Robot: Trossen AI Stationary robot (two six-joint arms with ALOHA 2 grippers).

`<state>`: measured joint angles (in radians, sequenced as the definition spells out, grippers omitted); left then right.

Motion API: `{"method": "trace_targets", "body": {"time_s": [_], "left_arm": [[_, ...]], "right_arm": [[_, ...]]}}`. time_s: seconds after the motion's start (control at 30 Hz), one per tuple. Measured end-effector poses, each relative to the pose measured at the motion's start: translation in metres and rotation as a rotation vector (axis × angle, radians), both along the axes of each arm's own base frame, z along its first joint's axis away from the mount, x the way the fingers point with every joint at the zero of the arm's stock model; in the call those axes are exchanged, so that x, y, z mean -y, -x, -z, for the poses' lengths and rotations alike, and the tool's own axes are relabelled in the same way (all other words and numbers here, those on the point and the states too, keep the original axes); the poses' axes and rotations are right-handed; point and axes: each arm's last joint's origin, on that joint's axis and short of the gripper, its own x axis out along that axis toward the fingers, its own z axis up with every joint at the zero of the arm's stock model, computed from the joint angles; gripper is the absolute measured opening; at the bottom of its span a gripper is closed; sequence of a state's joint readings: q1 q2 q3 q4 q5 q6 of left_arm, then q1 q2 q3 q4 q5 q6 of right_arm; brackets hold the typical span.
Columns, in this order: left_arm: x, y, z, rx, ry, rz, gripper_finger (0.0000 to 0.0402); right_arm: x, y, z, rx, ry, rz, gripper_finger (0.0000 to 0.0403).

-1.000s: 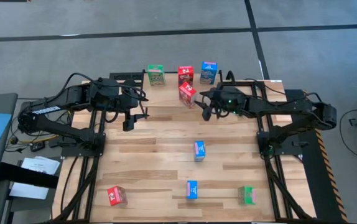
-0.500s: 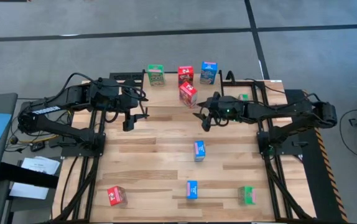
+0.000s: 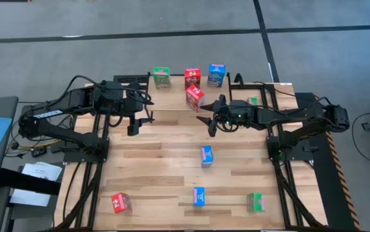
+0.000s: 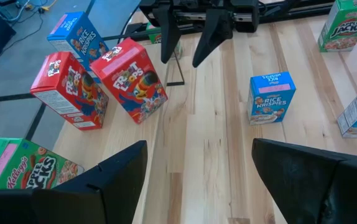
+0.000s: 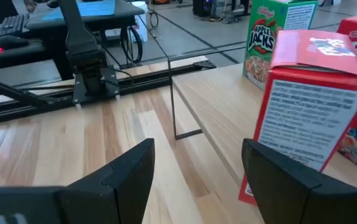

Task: Stack cereal on shelf
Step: Put the top red cereal box on the shelf aligned with the other red cereal box

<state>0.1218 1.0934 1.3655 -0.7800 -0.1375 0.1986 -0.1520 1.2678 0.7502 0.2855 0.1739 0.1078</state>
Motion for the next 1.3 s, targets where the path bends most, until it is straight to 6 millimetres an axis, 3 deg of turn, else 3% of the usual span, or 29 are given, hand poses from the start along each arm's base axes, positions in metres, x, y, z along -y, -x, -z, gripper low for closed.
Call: {"method": "trace_targets", "body": {"time_s": [0.27,0.7,1.3], "left_arm": [[0.000,0.000,0.000,0.000,0.000,0.000,0.0279],[0.000,0.000,0.000,0.000,0.000,0.000,0.0279],[0.000,0.000,0.000,0.000,0.000,0.000,0.0279]], "right_arm": [[0.000,0.000,0.000,0.013,-0.040,0.003,0.0266],[0.005,-0.012,0.018,-0.011,-0.104,0.024,0.0266],[0.031,-0.006,0.016,0.005,-0.096,0.136,0.0266]]}}
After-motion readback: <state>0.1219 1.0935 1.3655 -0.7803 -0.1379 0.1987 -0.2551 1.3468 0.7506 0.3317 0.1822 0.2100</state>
